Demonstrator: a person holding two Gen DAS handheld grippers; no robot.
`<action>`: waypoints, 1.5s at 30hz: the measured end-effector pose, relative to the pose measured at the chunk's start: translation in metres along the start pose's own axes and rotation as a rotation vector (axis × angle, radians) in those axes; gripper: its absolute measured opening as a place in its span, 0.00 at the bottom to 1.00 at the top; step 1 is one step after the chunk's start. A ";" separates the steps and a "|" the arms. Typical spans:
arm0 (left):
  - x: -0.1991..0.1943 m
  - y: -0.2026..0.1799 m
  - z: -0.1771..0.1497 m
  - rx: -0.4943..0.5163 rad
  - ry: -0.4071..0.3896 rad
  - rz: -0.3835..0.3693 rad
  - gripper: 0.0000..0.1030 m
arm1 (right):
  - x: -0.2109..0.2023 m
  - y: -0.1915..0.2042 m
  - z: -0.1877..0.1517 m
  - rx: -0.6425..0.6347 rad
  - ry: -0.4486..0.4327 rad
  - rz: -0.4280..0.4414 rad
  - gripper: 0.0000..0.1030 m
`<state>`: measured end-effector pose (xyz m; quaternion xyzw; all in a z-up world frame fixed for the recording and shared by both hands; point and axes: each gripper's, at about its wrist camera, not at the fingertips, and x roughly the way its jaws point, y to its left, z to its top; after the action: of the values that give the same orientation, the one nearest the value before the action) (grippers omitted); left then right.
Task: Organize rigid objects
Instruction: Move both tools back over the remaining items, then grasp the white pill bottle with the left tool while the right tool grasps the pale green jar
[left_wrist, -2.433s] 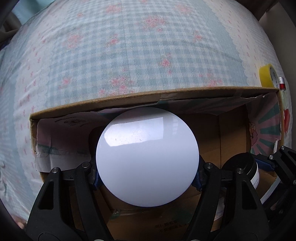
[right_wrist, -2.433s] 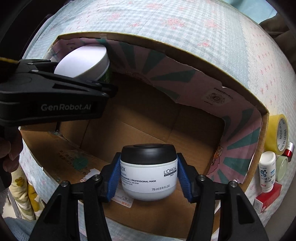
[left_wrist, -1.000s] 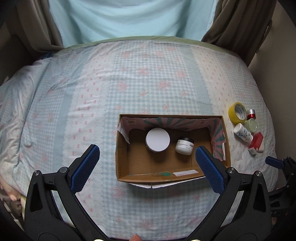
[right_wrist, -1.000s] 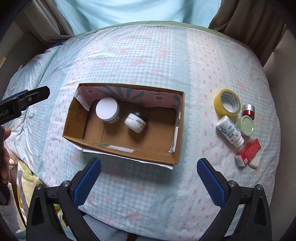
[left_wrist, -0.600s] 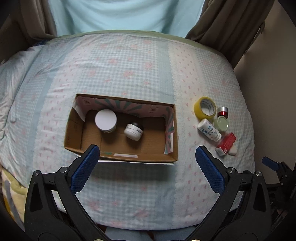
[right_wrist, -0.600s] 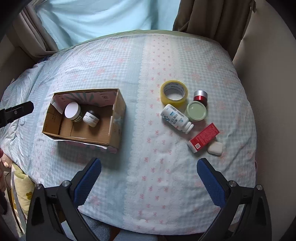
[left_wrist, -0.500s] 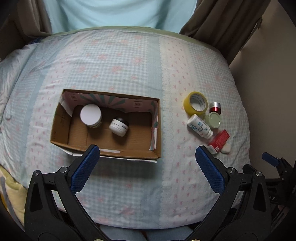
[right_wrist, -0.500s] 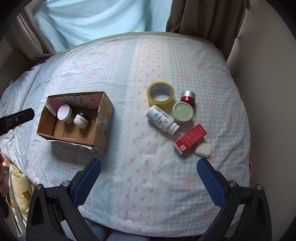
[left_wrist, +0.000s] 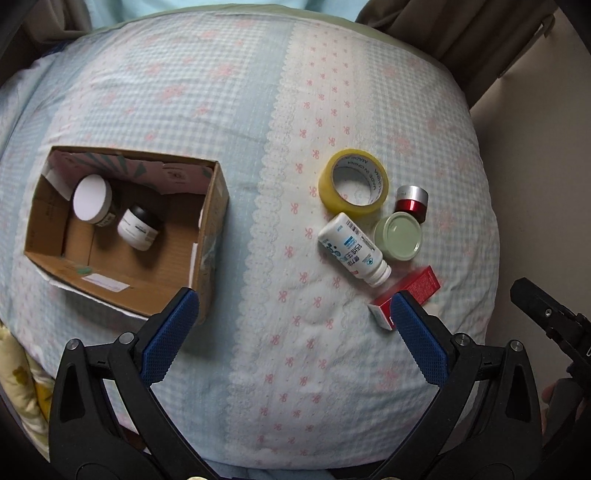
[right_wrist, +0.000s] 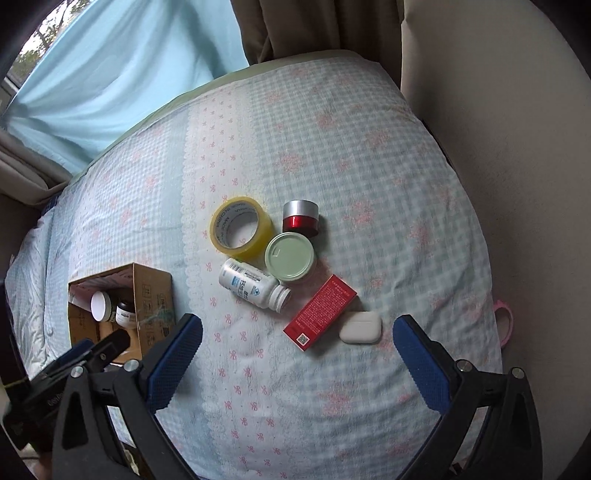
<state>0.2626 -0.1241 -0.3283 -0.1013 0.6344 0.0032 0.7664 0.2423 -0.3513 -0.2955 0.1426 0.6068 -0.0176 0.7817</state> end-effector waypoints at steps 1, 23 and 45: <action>0.011 -0.006 0.003 -0.015 0.015 0.004 1.00 | 0.009 -0.002 0.007 0.015 0.015 0.003 1.00; 0.195 -0.037 0.032 -0.373 0.202 -0.020 0.88 | 0.215 -0.032 0.069 0.375 0.358 0.074 1.00; 0.203 -0.032 0.024 -0.349 0.221 -0.109 0.55 | 0.234 -0.022 0.059 0.331 0.394 0.030 0.80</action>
<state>0.3298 -0.1768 -0.5170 -0.2666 0.6980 0.0603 0.6618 0.3555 -0.3528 -0.5100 0.2782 0.7341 -0.0768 0.6146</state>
